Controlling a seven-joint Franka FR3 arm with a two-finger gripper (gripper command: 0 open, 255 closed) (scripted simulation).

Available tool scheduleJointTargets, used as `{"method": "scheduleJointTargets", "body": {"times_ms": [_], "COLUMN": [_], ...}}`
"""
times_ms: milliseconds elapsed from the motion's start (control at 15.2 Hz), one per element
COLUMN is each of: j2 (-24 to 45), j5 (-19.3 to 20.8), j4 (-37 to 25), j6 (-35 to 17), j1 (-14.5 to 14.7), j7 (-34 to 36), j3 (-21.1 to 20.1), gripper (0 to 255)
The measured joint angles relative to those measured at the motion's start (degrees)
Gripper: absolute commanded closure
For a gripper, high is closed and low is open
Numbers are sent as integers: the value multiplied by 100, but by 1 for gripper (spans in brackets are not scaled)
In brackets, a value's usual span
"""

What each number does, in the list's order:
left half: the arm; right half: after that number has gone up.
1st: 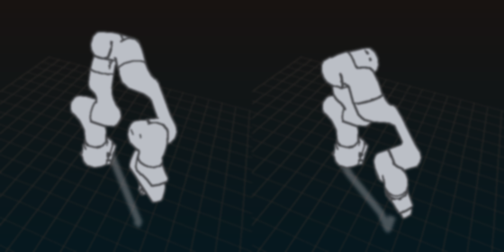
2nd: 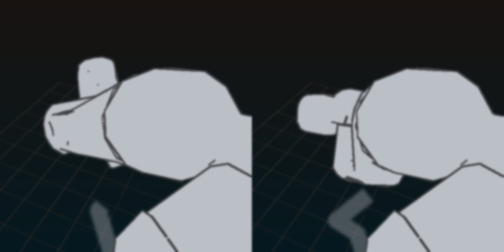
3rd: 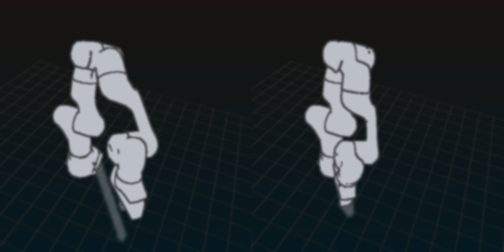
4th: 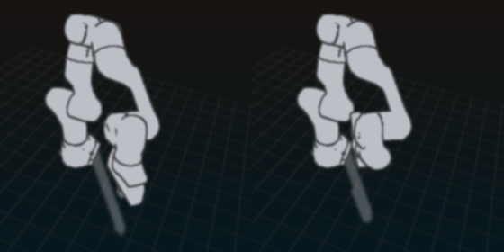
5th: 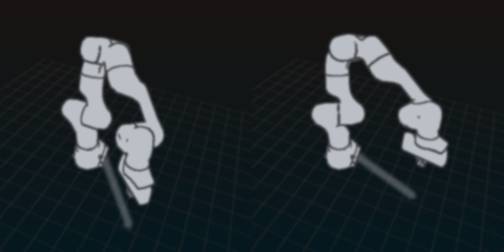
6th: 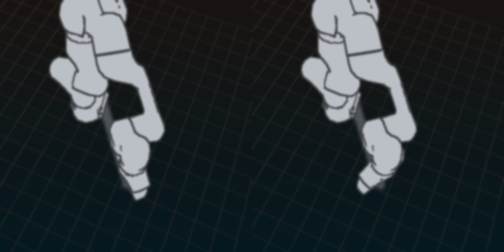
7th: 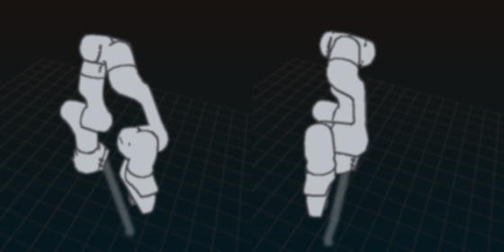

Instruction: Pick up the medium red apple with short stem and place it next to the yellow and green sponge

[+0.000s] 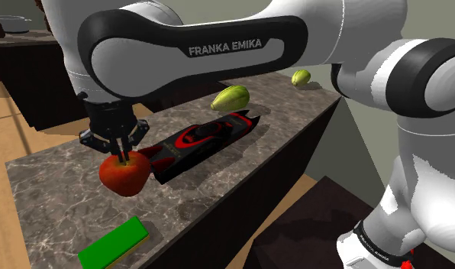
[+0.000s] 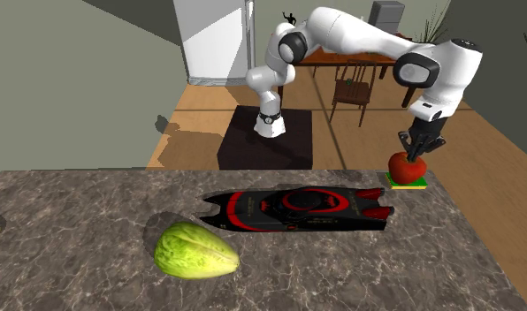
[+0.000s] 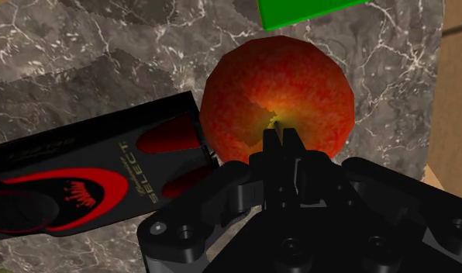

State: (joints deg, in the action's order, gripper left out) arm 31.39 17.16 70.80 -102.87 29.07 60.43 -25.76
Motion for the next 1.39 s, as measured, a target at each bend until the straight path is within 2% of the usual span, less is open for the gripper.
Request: {"method": "scheduleJointTargets", "body": {"times_ms": [858, 1254, 1320, 1386], "j2": [98, 114, 114, 114], "j5": [94, 105, 105, 105], "j4": [858, 920, 920, 920], "j6": [-926, -1005, -1005, -1005], "j1": [-88, -98, -98, -98], "j7": [151, 157, 157, 158], "j3": [51, 59, 59, 59], "gripper": [255, 255, 0, 0]}}
